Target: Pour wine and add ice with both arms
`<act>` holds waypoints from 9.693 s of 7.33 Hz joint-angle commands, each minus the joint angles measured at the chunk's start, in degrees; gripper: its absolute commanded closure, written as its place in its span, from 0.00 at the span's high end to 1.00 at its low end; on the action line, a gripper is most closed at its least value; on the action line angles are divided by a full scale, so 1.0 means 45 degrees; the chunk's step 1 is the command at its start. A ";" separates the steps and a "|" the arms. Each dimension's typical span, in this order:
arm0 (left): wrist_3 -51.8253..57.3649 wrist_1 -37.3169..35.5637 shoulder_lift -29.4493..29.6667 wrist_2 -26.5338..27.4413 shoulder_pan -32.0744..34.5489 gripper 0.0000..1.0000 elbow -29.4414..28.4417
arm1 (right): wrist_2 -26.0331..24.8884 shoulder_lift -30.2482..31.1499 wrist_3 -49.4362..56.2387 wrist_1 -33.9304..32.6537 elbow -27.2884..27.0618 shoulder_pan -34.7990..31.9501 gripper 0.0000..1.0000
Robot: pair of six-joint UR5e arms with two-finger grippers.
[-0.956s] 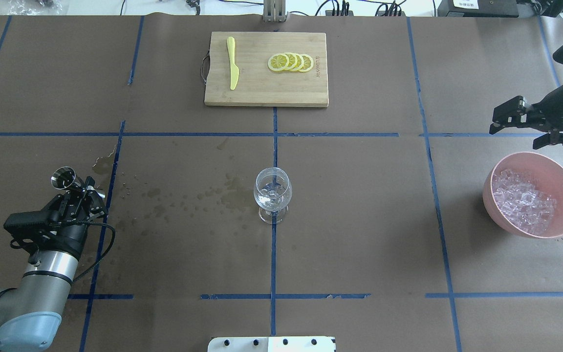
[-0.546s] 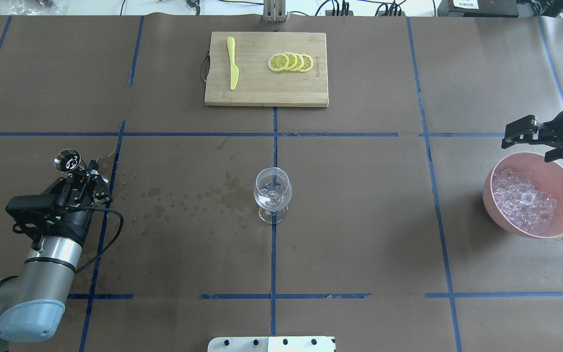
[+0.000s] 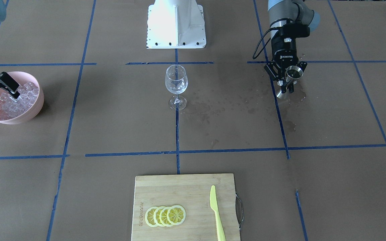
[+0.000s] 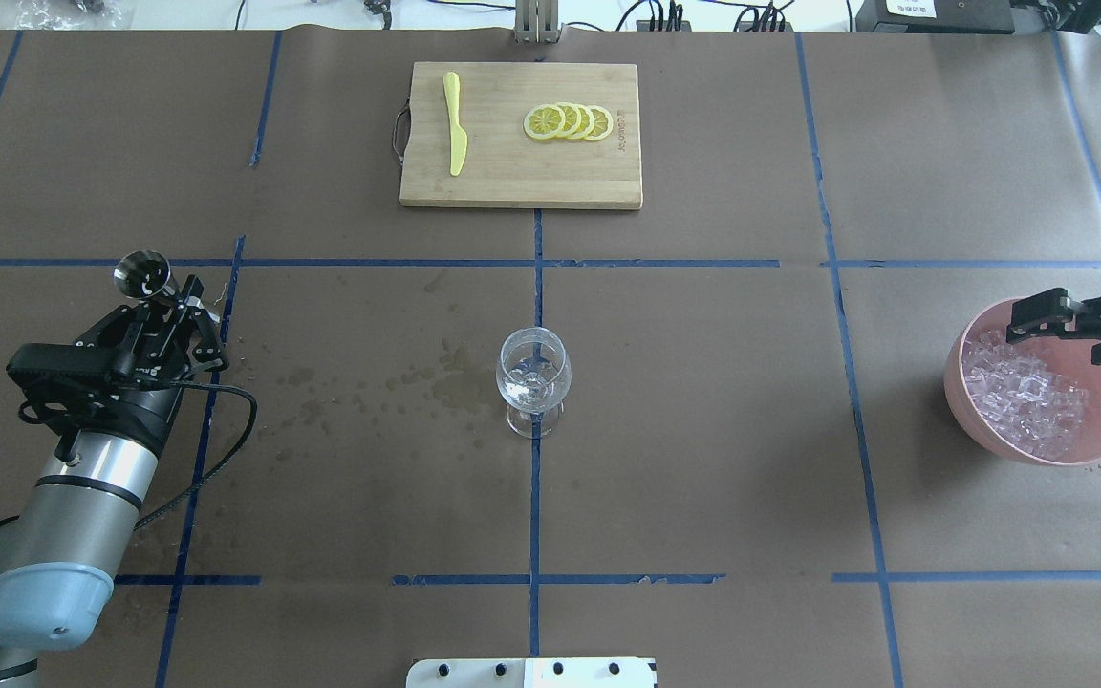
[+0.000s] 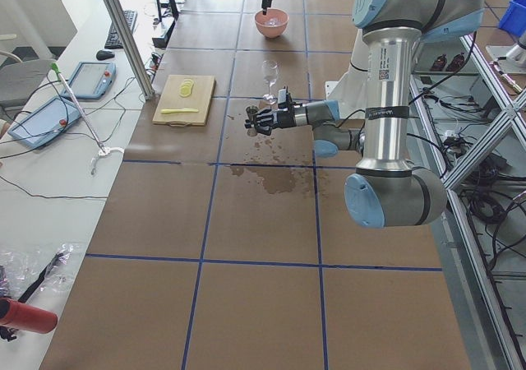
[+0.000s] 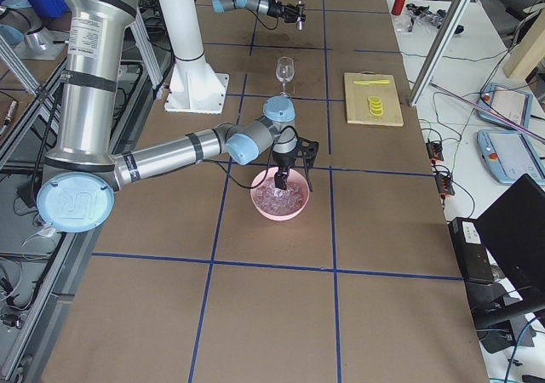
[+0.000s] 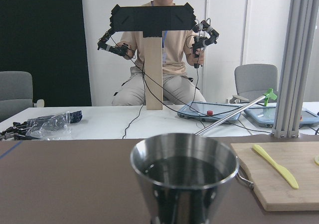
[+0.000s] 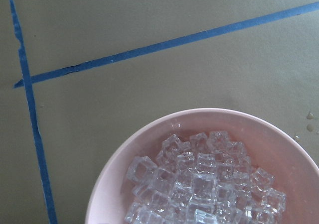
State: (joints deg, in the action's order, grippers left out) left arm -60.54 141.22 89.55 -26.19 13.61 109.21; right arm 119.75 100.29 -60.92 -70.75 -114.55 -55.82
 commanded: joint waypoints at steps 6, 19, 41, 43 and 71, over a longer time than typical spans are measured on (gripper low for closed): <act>0.5203 0.0141 0.3612 -0.2613 0.0374 0.00 0.0301 | -0.0282 0.1069 0.0002 0.0834 -0.0444 0.0843 1.00; 1.1745 -0.3161 0.5939 -0.2500 -0.0975 0.00 -0.0050 | -0.0262 0.0974 -0.0115 0.0956 -0.0346 0.0862 1.00; 2.0387 -0.3141 0.6408 0.0372 -0.1365 0.00 -0.0636 | -0.0126 0.0955 -0.0193 0.1034 -0.0346 0.0862 1.00; 2.0308 -0.3005 0.6389 0.0372 -0.1385 0.00 -0.0636 | -0.0126 0.0955 -0.0193 0.1034 -0.0346 0.0862 1.00; 0.9372 0.3416 0.1452 0.1231 -0.1658 0.00 -0.0186 | -0.0829 0.0642 -0.0232 0.1015 0.0825 0.0862 1.00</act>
State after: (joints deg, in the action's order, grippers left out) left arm -17.69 154.78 98.38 -20.65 6.10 108.43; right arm 116.12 103.19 -61.87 -66.12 -111.40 -51.94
